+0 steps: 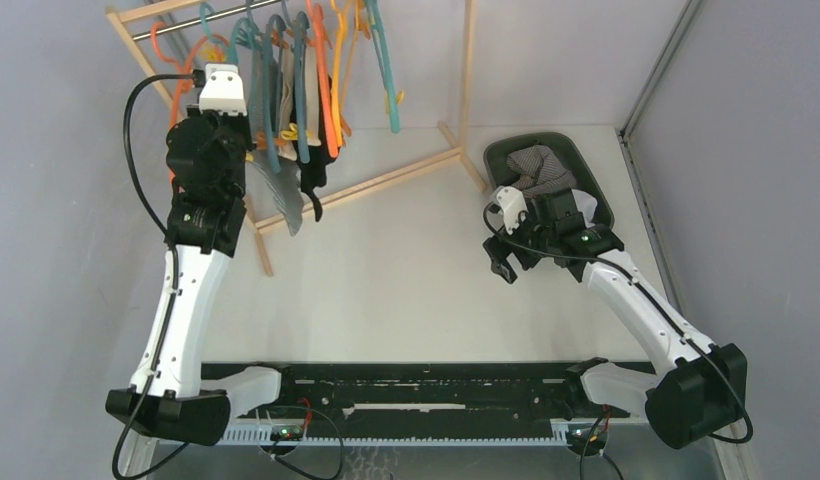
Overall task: Remove the underwear clipped to the hanger
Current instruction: Pick up the hanger from the clothesline.
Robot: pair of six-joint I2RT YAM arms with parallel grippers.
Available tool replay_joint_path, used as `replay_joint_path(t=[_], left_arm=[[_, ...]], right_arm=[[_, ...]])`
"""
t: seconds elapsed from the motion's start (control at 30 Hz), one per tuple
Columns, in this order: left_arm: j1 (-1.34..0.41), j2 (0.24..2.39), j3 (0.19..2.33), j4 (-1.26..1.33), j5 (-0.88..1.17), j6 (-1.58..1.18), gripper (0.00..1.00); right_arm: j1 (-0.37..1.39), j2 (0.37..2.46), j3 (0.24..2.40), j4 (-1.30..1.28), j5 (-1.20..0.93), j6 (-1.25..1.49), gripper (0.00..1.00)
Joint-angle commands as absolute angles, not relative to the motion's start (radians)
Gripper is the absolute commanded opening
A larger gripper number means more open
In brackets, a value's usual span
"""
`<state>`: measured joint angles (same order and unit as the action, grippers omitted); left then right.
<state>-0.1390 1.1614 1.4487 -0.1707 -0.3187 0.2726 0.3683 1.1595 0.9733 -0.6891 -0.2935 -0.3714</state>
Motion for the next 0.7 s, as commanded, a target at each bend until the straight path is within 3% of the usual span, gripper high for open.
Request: replay_joint_path(t=[0.0, 0.67], left_arm=[[-0.139, 1.049, 1.421, 0.078, -0.272, 0.274, 0.0], [-0.105, 1.06, 1.293, 0.397, -0.166, 0.385, 0.0]], right_arm=[[0.385, 1.165, 0.975, -0.662, -0.281, -0.387, 0.91], [0.408, 1.18, 0.976, -0.664, -0.261, -0.396, 0.91]])
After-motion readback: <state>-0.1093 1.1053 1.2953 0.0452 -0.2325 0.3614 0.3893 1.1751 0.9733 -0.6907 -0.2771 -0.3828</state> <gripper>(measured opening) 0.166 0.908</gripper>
